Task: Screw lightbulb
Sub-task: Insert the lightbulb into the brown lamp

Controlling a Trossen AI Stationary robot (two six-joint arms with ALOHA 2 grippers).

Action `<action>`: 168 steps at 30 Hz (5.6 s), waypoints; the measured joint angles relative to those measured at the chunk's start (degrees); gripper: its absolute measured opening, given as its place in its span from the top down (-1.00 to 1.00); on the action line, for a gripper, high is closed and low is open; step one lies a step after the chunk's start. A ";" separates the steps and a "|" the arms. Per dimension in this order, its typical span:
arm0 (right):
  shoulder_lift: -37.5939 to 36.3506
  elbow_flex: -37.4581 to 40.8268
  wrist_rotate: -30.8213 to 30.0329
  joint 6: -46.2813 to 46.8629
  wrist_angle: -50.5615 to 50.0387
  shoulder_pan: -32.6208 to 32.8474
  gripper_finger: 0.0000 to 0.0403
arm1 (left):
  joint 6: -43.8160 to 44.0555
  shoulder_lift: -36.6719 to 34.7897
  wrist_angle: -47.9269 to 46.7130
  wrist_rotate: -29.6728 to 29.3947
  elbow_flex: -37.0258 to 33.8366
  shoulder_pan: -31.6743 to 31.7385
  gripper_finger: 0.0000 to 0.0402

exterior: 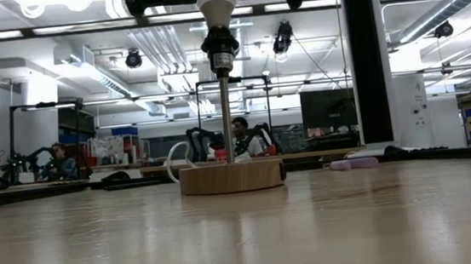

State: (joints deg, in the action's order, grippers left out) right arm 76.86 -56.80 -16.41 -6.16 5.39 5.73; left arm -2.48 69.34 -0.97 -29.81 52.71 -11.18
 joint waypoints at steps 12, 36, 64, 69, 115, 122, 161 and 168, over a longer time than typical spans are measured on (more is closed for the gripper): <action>-1.89 0.00 -4.80 -0.06 -5.26 2.26 1.00 | 5.66 -0.85 -7.00 -2.17 0.07 -1.14 1.00; 0.70 -0.04 0.32 -2.44 0.00 -0.72 1.00 | 0.00 0.51 -0.60 -1.42 0.05 0.49 1.00; -0.24 0.00 -3.21 -2.75 -0.60 -0.82 1.00 | -0.42 0.28 0.19 1.38 0.00 0.52 1.00; -0.26 0.00 -2.08 -2.10 -0.78 -0.74 1.00 | -0.07 0.61 0.03 1.14 0.00 1.59 1.00; 0.13 0.00 2.60 -1.39 -0.41 0.28 1.00 | 0.67 1.13 -0.85 -3.82 0.00 1.09 1.00; 0.13 0.00 1.85 -0.96 -0.50 0.95 1.00 | 0.70 1.14 -0.88 -4.14 0.00 1.18 1.00; 0.13 0.00 1.62 -0.04 -2.21 0.82 1.00 | 3.55 0.92 -2.45 -3.54 0.01 0.58 1.00; -0.22 0.00 -4.94 -0.13 -5.04 0.52 1.00 | 4.43 -0.08 -3.22 0.86 0.02 0.02 1.00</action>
State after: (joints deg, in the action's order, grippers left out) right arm 76.64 -56.80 -21.35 -6.29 0.35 6.25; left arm 1.96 69.26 -4.19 -28.95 52.73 -11.16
